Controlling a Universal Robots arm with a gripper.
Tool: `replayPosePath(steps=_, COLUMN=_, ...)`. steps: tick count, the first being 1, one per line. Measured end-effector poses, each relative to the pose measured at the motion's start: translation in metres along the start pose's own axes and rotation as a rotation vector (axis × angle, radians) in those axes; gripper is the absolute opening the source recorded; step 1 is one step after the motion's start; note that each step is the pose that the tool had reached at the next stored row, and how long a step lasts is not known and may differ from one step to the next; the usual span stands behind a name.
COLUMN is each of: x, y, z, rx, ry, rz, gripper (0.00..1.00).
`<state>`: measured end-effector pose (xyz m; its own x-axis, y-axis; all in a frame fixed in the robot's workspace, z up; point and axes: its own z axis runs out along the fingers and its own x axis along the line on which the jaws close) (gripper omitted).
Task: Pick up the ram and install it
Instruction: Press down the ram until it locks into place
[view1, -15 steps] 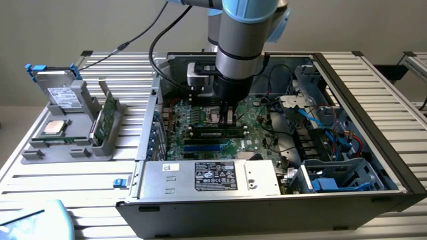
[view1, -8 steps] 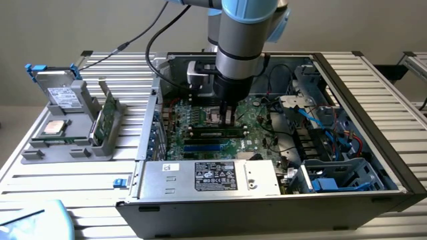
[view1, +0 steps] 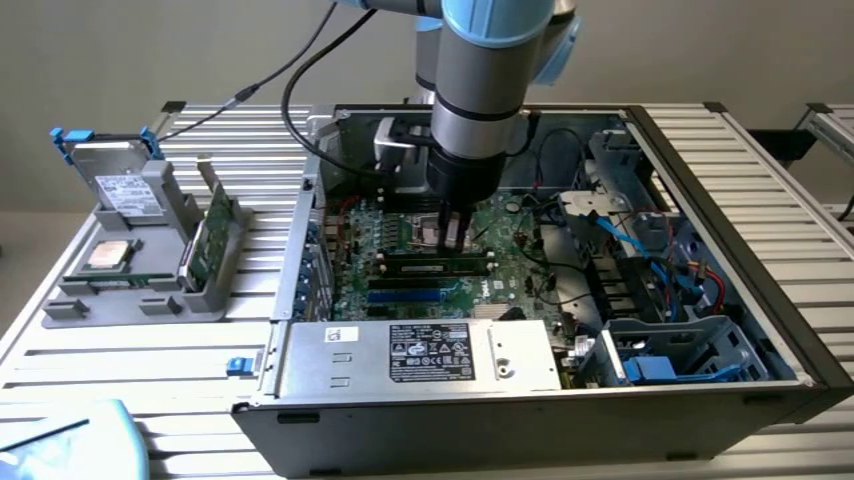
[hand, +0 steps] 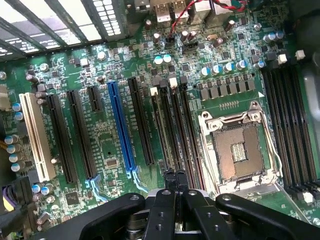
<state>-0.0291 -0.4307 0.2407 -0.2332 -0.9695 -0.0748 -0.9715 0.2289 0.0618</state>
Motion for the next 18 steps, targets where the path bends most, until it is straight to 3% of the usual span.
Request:
replayPosePath(steps=10, x=0.0007, y=0.0047, z=0.0006, rx=0.0053, ry=-0.0043, rz=0.069, gripper=0.11)
replayPosePath(steps=18, x=0.0008, y=0.0052, z=0.0013, rx=0.0139, ry=-0.0114, rz=0.184, gripper=0.11)
